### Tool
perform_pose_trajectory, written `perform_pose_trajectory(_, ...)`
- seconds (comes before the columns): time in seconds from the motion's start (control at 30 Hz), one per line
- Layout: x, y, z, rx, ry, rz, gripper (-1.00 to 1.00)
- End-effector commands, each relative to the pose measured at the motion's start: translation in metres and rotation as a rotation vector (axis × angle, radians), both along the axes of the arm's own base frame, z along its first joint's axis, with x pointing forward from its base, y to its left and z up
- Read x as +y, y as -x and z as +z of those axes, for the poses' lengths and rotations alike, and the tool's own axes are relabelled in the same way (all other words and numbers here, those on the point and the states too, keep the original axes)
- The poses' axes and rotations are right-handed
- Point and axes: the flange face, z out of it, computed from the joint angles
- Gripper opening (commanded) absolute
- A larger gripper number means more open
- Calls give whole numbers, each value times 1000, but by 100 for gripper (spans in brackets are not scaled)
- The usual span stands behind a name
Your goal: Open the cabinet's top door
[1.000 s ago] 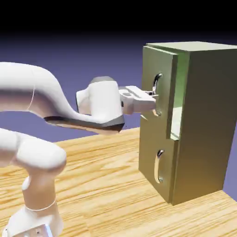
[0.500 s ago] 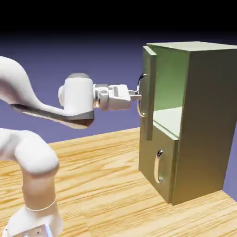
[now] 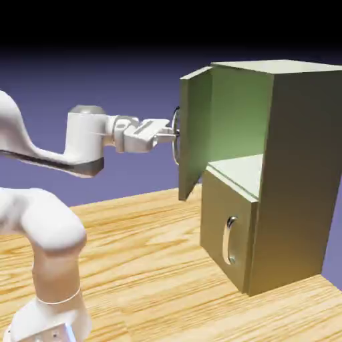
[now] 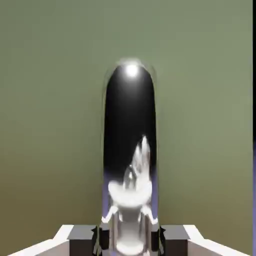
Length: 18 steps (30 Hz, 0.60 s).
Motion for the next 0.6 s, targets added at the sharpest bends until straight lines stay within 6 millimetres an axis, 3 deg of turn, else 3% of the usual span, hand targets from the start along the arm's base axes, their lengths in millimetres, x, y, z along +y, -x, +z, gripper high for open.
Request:
perform_pose_trajectory(0.0,7,2,0,0,-1,-30,-100)
perform_pose_trajectory(0.27,71,8,0,0,-1,-275,-100)
perform_pose_trajectory(0.57,138,-3,0,0,-1,-533,-100)
